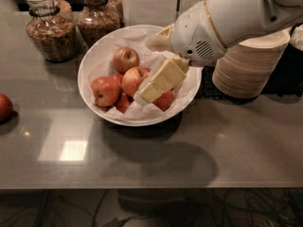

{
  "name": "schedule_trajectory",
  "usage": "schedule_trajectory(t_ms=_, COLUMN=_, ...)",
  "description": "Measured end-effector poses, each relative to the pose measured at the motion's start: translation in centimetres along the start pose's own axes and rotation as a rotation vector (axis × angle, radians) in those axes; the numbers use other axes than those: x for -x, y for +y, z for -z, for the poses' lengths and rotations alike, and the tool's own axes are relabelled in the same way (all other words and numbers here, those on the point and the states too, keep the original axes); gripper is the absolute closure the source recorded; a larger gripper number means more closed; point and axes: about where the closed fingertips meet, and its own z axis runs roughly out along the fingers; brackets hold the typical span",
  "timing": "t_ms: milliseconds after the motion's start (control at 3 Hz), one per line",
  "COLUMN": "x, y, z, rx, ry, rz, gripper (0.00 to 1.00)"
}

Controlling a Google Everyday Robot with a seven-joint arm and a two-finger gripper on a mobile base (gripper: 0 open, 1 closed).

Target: Pick apple from white bowl

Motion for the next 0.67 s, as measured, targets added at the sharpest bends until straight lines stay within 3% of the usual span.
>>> schedule_trajectory(t_ms=333, x=0.16, y=0.04, z=-0.20, rx=0.002, ry=-0.001, rz=0.003, gripper=0.00)
schedule_trajectory(t_ms=667, x=0.16, y=0.04, z=-0.20, rx=0.002, ry=-0.001, rz=0.003, gripper=0.00)
